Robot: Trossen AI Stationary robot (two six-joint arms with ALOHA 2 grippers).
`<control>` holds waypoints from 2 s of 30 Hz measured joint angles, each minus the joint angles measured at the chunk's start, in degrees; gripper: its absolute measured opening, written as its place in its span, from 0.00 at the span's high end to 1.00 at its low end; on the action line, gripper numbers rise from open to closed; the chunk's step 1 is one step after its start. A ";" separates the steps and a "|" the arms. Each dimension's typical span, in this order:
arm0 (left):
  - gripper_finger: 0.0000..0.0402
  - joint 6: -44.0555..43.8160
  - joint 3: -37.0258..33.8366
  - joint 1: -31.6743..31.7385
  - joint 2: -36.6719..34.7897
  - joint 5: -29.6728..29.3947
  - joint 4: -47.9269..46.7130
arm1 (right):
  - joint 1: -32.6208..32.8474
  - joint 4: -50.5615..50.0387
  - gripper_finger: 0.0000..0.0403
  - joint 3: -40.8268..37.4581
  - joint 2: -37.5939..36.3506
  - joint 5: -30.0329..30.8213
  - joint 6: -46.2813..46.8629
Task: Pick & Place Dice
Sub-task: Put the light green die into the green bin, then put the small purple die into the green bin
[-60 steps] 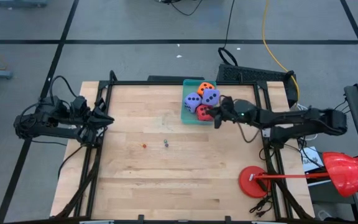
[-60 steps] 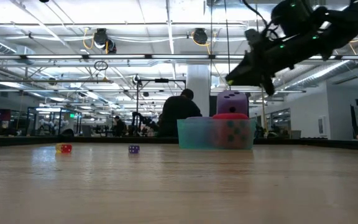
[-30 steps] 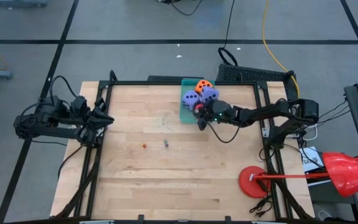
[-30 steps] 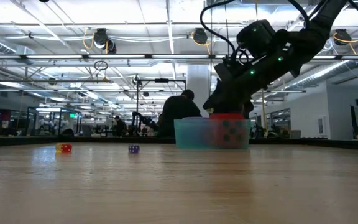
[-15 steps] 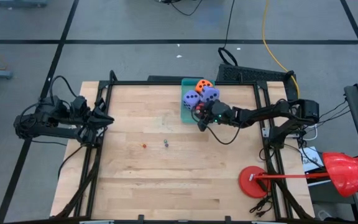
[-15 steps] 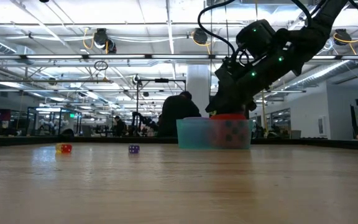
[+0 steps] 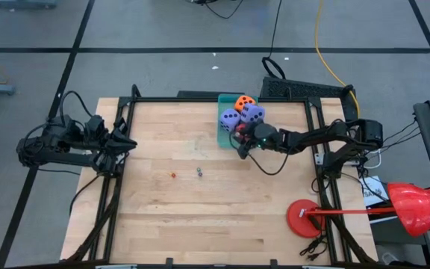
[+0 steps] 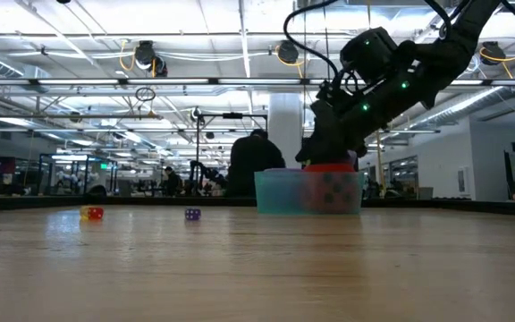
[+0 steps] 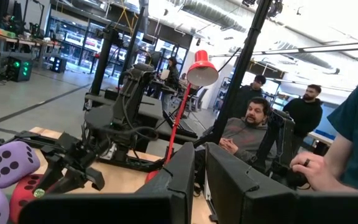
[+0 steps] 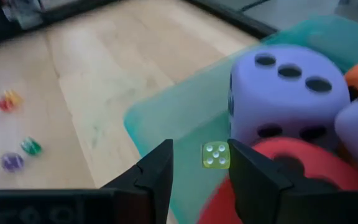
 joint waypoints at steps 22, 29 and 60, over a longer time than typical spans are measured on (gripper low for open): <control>0.88 0.00 0.00 0.01 -0.02 0.00 -0.01 | 1.79 0.94 0.65 0.07 0.00 0.23 -10.86; 0.88 0.01 0.00 0.01 -0.02 0.00 -0.02 | 1.90 0.76 0.65 0.04 0.00 5.04 -16.42; 0.88 0.00 0.00 0.01 -0.02 0.00 0.00 | 2.01 1.80 0.65 0.02 -0.02 10.28 -18.36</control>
